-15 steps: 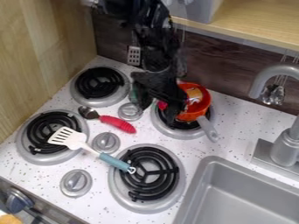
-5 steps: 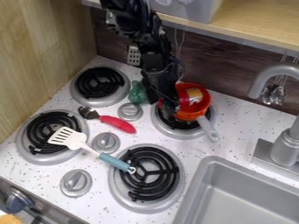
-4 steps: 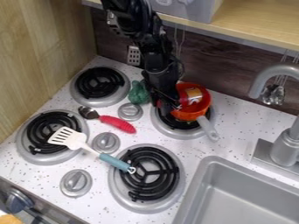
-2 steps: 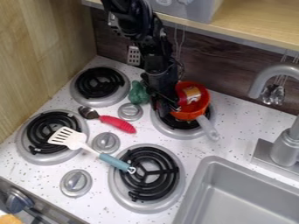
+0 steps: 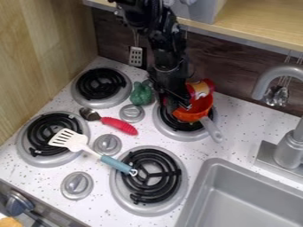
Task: Move the bottle in the left side of the burner
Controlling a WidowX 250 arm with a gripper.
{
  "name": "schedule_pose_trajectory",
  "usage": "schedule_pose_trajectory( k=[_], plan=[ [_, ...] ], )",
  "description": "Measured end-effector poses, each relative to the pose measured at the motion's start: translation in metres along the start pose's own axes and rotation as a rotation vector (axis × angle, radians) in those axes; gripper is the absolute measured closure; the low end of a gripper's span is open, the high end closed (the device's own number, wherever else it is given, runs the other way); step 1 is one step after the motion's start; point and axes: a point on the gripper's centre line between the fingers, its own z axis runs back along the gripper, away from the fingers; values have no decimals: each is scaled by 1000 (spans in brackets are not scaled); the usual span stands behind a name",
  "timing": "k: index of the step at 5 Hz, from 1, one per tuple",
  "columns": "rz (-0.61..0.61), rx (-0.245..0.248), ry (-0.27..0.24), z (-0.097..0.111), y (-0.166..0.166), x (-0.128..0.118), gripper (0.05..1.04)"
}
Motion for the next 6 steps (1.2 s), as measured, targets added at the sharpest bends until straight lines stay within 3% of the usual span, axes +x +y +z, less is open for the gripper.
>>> schedule_pose_trajectory(
  k=[1, 2, 4, 5, 6],
  plan=[
    [17, 47, -65, 15, -6, 6, 772],
    [46, 61, -92, 11, -7, -8, 772],
    [212, 116, -97, 18, 0, -42, 772],
    [270, 166, -122, 32, 3, -54, 772],
    [248, 175, -115, 39, 30, -65, 772]
  ],
)
